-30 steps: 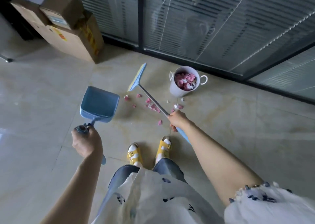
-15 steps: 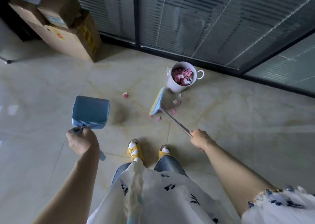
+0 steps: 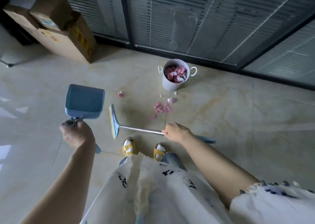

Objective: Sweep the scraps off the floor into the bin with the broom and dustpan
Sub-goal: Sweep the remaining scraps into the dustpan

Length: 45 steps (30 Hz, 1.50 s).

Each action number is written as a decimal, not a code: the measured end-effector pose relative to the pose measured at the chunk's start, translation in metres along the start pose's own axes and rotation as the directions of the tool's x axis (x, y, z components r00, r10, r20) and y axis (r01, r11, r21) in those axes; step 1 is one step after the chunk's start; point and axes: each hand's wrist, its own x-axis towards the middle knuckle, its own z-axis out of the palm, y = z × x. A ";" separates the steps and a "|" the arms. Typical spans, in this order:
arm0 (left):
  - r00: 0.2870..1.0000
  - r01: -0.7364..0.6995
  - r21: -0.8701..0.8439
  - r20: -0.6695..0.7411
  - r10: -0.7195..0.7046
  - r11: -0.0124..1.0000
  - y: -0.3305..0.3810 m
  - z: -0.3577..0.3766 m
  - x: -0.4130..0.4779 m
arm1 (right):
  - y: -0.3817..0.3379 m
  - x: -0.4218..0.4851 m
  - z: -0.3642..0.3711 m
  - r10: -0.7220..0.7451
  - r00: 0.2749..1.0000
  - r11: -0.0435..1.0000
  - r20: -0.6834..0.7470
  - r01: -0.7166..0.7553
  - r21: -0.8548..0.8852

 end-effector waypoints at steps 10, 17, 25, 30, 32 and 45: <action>0.989 -0.143 0.102 0.038 0.140 0.984 -0.001 0.016 -0.028 | 0.045 0.003 0.014 0.094 0.994 0.995 -0.048 -0.096 -0.027; 0.982 -0.173 0.131 0.102 0.160 0.976 0.002 0.036 -0.052 | 0.141 -0.028 0.000 0.340 0.936 0.935 -0.090 -0.327 0.134; 0.955 -0.240 0.151 0.216 0.205 0.959 0.013 0.059 -0.066 | 0.186 -0.062 0.032 0.517 0.851 0.821 -0.089 -0.464 0.332; 0.929 -0.281 0.154 0.290 0.229 0.947 0.018 0.073 -0.062 | 0.207 -0.080 0.045 0.568 0.820 0.765 -0.073 -0.494 0.414; 0.913 -0.310 0.168 0.329 0.243 0.936 0.017 0.080 -0.065 | 0.210 -0.088 0.047 0.552 0.831 0.769 -0.072 -0.473 0.430; 0.872 -0.339 0.195 0.432 0.230 0.920 0.007 0.100 -0.052 | 0.137 -0.011 0.028 0.554 0.817 0.658 -0.161 -0.311 0.686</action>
